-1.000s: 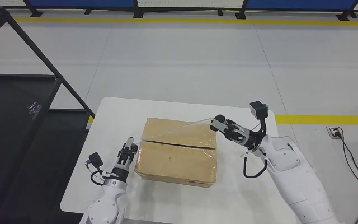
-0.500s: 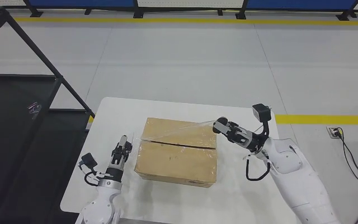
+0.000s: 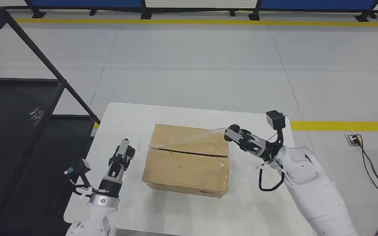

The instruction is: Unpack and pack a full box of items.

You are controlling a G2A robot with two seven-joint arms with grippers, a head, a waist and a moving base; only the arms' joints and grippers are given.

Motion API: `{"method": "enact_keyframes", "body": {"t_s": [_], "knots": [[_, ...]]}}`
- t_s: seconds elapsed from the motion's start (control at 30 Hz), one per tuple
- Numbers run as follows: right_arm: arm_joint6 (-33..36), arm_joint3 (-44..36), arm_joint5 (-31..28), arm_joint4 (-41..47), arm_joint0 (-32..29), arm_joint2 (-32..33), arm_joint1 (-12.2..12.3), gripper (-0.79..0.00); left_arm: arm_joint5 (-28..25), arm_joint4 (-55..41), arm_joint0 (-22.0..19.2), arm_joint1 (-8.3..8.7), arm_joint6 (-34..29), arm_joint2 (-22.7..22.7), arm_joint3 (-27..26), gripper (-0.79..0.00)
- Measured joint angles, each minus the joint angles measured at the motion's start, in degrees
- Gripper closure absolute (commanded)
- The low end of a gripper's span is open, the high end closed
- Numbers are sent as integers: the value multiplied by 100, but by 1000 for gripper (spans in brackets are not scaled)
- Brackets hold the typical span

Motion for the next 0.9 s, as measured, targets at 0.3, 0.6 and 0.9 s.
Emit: {"method": "enact_keyframes", "body": {"t_s": [0.3,0.6,0.9], "knots": [[-62,36,-15,5,-23,-10,9,0,776,306,-1071,-26,-499,526,770,-785],[-143,-40,-1,-41,-135,50,38,0,464,415,-1111,-21,-655,674,724,-785],[-177,-22,-6,-26,-115,24,40,0,572,382,-1235,-22,-643,670,992,-785]]}}
